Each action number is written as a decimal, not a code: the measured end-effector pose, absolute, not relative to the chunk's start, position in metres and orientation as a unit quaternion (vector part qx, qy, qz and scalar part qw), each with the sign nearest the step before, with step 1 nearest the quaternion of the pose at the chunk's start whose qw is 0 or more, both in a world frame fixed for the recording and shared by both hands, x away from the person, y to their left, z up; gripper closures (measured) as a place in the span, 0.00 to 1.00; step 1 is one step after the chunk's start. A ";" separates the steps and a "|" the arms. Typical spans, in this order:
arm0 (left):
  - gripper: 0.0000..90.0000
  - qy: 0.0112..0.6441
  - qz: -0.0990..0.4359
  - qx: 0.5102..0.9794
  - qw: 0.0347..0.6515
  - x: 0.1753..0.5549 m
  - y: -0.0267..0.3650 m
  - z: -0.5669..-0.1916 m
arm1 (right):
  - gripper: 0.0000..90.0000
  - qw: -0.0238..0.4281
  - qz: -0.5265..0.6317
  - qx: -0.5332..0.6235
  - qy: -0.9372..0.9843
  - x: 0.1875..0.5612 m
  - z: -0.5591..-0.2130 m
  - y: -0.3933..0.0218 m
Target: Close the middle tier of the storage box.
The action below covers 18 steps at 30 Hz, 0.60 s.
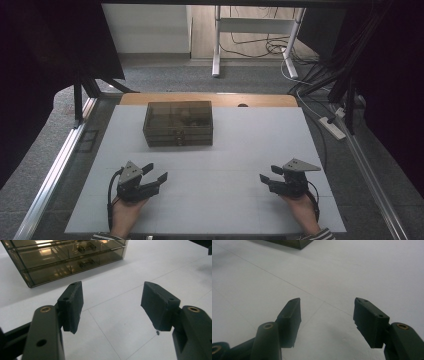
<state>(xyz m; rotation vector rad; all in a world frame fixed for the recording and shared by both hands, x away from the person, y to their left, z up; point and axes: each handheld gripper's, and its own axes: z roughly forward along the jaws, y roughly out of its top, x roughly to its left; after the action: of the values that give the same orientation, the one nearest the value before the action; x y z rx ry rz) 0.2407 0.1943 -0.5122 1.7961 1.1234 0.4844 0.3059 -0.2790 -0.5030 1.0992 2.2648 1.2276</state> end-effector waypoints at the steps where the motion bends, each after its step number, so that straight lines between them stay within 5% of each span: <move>1: 0.39 0.457 0.198 0.731 0.466 0.240 0.194 -0.512 | 0.43 0.170 0.432 0.387 0.797 0.305 -0.503 -0.280; 18: 0.37 0.454 0.212 0.725 0.472 0.228 0.200 -0.511 | 0.41 0.182 0.442 0.390 0.787 0.296 -0.502 -0.294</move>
<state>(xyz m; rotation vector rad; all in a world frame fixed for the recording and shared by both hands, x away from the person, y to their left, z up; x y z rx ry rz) 0.2280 0.2002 -0.5112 1.7763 1.1128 0.5181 0.2961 -0.2937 -0.5019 1.1019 2.2197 1.2480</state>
